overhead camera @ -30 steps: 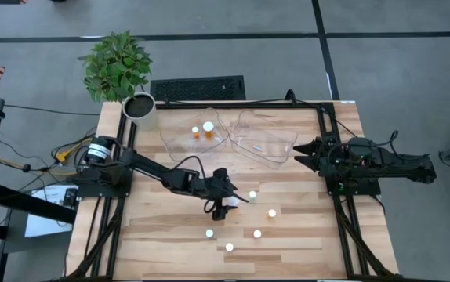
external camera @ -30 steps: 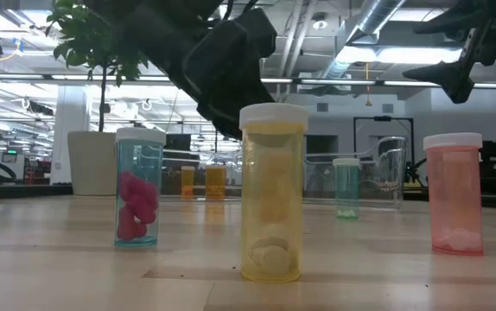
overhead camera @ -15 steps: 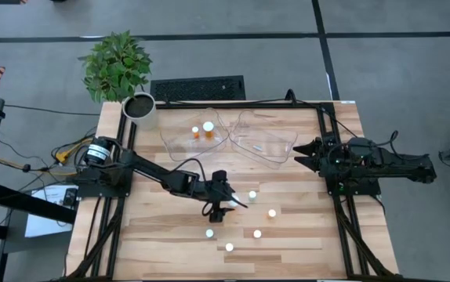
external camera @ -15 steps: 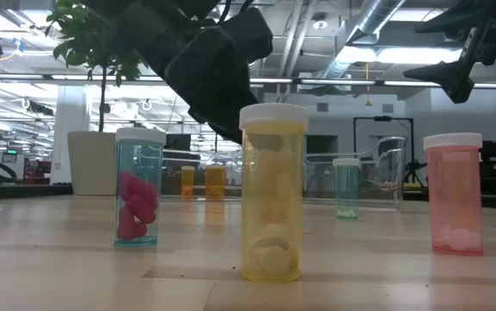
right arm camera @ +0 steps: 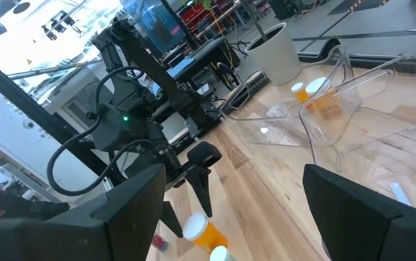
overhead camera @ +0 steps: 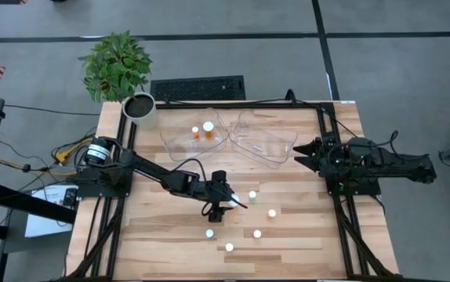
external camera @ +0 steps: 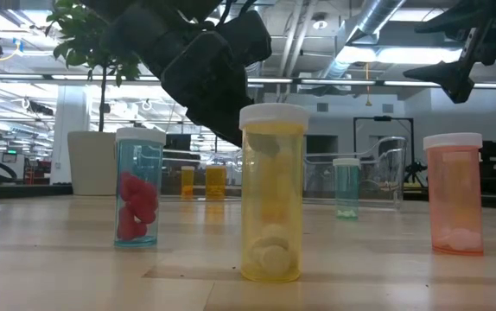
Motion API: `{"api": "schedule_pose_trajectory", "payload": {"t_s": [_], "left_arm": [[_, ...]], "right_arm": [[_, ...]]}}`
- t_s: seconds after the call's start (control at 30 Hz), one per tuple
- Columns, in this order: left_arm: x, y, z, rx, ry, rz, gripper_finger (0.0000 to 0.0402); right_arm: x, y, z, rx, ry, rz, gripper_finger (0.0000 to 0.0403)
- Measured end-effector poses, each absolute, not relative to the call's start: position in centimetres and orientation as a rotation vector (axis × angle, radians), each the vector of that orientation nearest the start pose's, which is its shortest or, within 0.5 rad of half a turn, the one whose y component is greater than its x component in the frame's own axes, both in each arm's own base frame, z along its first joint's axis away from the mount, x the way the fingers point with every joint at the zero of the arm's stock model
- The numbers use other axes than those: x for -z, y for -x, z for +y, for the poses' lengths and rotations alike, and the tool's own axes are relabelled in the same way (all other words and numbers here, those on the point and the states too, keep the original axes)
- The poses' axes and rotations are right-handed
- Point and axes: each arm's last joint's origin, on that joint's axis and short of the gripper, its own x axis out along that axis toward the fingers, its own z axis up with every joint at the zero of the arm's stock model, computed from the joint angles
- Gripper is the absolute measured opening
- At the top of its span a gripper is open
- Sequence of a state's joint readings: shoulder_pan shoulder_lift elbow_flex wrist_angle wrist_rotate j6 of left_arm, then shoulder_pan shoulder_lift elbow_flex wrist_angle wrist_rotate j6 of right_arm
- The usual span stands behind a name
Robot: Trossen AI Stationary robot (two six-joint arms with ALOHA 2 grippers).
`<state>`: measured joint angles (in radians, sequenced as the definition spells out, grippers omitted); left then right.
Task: Pick and place medicine bottles into bin by pill shape (circle, oval)
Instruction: Put the big orange capsule bottle into the left transparent bin
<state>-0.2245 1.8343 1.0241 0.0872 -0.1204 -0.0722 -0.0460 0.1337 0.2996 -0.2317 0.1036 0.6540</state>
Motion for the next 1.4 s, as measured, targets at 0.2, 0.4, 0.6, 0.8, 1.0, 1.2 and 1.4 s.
{"api": "schedule_pose_trajectory", "payload": {"t_s": [0.2,0.4,0.6,0.8,1.0,1.2,1.4], "left_arm": [[-15.8,-36.5,-8.0,0.073,-0.053,0.715,0.0249],[-15.8,-36.5,-7.9,0.072,-0.052,0.716,0.0226],[-15.8,-36.5,-7.9,0.049,0.006,0.716,0.0201],[-16.6,-36.5,-7.5,-0.018,0.158,0.694,0.0199],[-21.5,-35.6,-5.3,-0.106,0.4,0.543,0.0203],[-29.8,-32.8,-2.2,-0.116,0.707,0.203,0.0203],[-37.6,-28.5,-1.3,0.054,0.782,-0.212,0.0203]], "right_arm": [[-23.2,-8.6,-0.7,0.166,-0.651,0.015,0.0333],[-23.2,-8.6,-0.7,0.166,-0.651,0.015,0.0333],[-23.2,-8.6,-0.7,0.166,-0.651,0.015,0.0333],[-23.2,-8.6,-0.7,0.166,-0.651,0.015,0.0333],[-23.2,-8.6,-0.7,0.166,-0.651,0.015,0.0333],[-23.2,-8.6,-0.7,0.166,-0.652,0.015,0.0333],[-23.2,-8.6,-0.7,0.166,-0.652,0.015,0.0333]]}}
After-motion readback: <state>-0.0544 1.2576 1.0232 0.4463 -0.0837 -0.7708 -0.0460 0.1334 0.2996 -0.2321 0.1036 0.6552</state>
